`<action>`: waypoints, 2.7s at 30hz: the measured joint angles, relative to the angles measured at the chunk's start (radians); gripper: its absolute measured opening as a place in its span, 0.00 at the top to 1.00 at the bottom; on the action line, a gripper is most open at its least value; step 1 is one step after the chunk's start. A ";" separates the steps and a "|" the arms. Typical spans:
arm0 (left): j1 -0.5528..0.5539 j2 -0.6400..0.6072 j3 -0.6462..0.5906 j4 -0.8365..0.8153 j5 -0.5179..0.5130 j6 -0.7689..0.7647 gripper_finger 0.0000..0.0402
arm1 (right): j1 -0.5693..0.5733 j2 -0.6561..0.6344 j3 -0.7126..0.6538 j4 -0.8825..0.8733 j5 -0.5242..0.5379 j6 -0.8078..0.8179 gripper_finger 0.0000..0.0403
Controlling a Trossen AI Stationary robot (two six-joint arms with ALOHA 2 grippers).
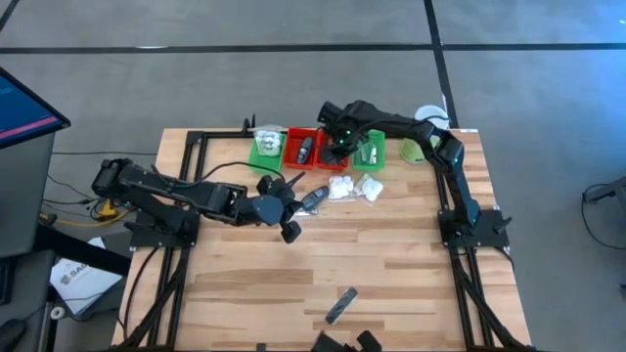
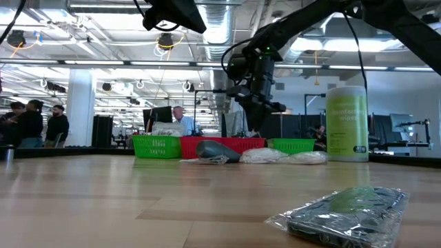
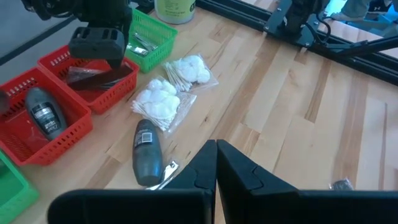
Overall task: Pick & Place Travel size toiletries
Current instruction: Put the comb into the right red basket, then put the deodorant into the left red basket
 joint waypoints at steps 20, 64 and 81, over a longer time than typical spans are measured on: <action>0.000 0.000 0.000 -0.008 -0.003 0.018 1.00 | -0.005 0.018 -0.005 -0.004 0.031 -0.026 0.85; -0.005 0.000 0.000 -0.028 -0.019 -0.015 1.00 | -0.025 0.018 0.000 0.038 -0.107 0.061 0.69; 0.172 -0.001 -0.210 0.081 0.226 -0.122 1.00 | 0.099 0.008 0.436 -0.324 -0.108 -0.364 0.68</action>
